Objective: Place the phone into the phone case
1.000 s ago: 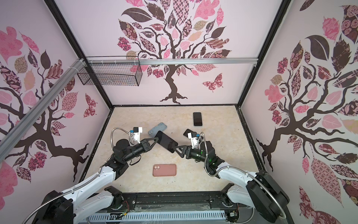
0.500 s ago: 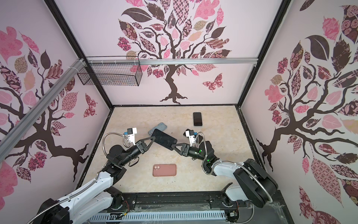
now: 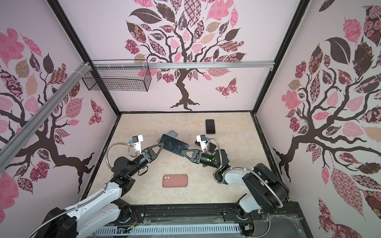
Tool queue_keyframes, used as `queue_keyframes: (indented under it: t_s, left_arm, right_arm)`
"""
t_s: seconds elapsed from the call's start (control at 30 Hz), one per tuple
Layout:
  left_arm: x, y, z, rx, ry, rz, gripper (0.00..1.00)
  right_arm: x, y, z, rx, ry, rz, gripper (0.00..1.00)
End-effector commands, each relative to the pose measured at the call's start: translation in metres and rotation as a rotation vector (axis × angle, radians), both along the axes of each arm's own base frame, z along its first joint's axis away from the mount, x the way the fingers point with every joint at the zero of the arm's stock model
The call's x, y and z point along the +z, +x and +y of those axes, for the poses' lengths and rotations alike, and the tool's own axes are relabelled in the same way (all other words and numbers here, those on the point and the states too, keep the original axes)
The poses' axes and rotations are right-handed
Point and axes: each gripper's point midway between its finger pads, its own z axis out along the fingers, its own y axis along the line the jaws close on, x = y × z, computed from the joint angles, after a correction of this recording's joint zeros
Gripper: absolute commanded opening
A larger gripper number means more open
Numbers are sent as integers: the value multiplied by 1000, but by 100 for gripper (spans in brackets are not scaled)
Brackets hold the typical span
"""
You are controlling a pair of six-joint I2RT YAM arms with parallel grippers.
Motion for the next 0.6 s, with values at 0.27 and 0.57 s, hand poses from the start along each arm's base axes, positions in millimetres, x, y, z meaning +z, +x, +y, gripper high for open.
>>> queue_keyframes:
  t_s: [0.27, 0.57]
  left_arm:
    - [9, -6, 8, 9, -71, -49, 0]
    - [-2, -9, 11, 27, -44, -45, 43]
  right_arm:
    - [29, -1, 1, 16, 105, -66, 10]
    - [30, 0, -2, -7, 82, -79, 2]
